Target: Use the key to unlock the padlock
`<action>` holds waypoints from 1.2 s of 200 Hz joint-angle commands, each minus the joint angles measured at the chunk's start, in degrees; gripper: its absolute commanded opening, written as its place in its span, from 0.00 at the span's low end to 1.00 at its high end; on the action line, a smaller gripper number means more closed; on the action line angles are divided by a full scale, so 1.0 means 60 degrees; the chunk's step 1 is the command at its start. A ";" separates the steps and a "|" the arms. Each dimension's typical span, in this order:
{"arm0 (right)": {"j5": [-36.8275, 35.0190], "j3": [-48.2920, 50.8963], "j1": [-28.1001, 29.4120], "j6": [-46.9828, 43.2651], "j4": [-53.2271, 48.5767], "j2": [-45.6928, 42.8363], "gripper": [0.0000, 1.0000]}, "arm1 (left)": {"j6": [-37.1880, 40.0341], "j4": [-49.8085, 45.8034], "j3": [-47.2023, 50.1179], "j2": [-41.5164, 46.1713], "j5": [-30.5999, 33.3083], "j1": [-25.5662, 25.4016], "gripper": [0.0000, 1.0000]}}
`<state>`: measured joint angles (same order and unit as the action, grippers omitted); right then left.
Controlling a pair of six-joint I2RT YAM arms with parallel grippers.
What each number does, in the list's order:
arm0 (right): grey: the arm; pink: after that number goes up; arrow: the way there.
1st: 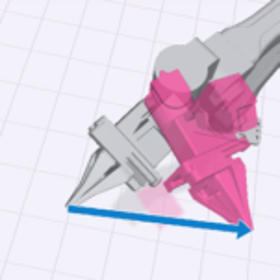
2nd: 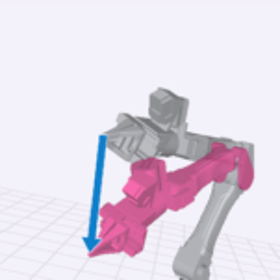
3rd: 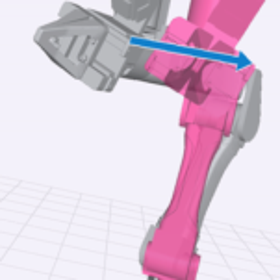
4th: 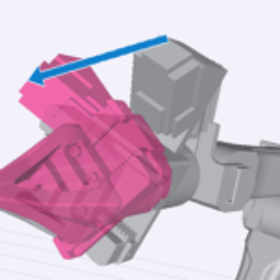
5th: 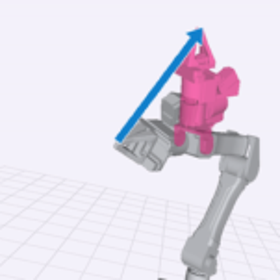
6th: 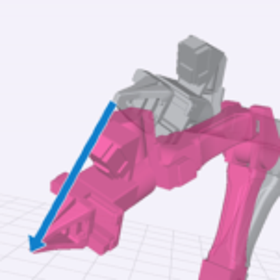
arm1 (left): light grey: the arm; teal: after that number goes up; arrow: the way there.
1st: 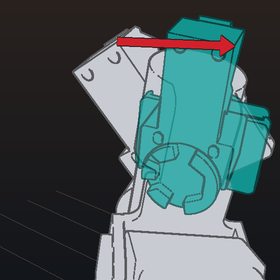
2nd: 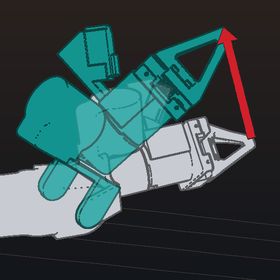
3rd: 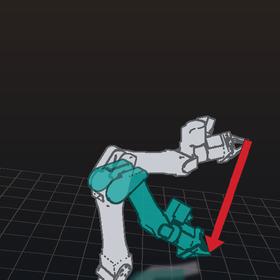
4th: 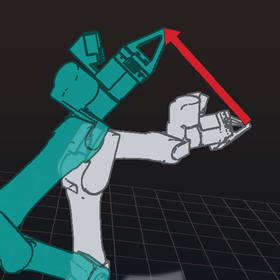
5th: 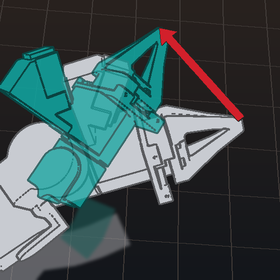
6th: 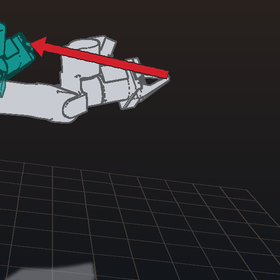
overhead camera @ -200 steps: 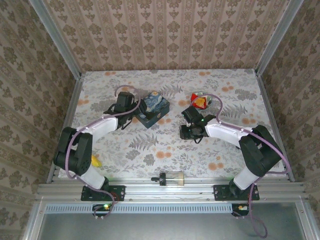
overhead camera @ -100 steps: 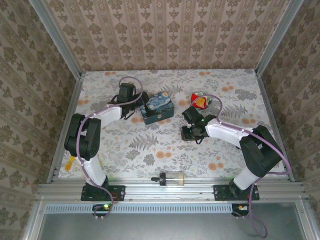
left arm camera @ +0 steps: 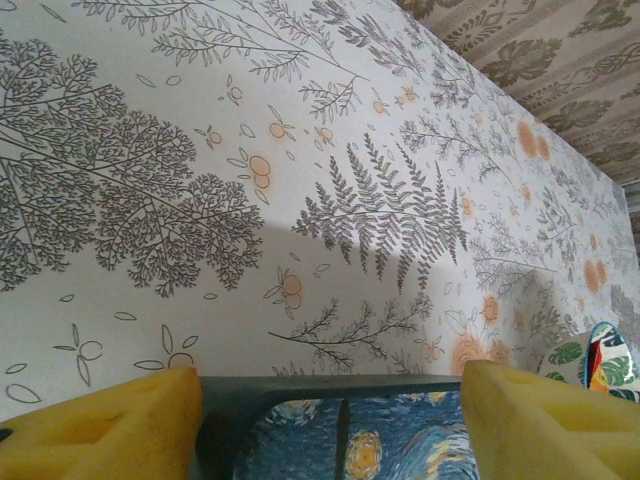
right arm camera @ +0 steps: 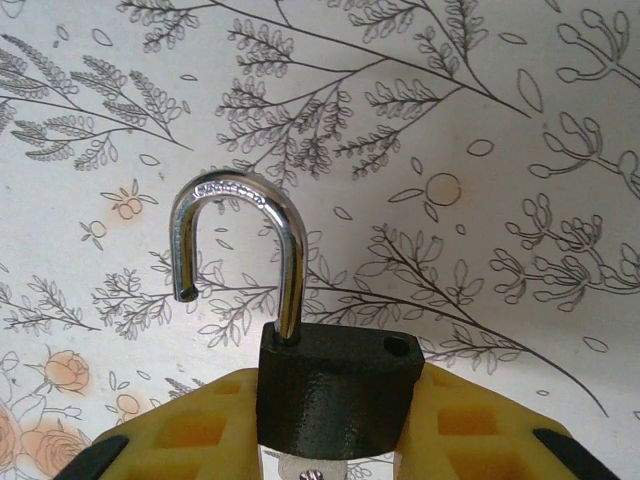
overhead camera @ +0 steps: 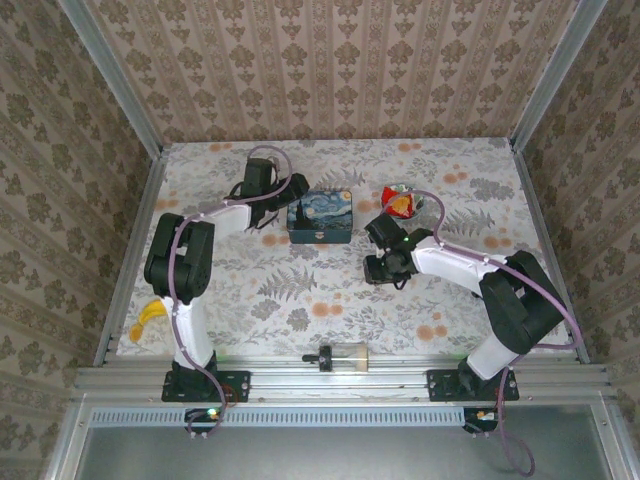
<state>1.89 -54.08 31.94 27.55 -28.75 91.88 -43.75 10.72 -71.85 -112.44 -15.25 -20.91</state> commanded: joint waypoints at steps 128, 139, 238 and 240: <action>-0.1109 -0.2698 -0.0827 -0.0948 -0.1607 0.2686 0.37 | 0.0924 -0.1148 0.3392 0.4980 0.1711 0.0613 1.00; -0.1178 -0.2775 -0.0842 -0.0976 -0.1656 0.2736 0.42 | 0.1095 -0.1399 0.3526 0.5377 0.1883 0.0649 1.00; -0.2088 -0.2183 -0.0884 -0.0782 -0.2150 -0.0342 0.58 | 0.2473 -0.3450 0.4671 0.9166 0.3443 0.1228 1.00; -0.2146 -0.2149 -0.0892 -0.0776 -0.2151 -0.0459 0.58 | 0.2509 -0.3484 0.4730 0.9286 0.3524 0.1239 1.00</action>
<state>-5.82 -68.34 27.14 22.48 -38.48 97.82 -33.17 -5.48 -46.22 -62.89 0.21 -14.15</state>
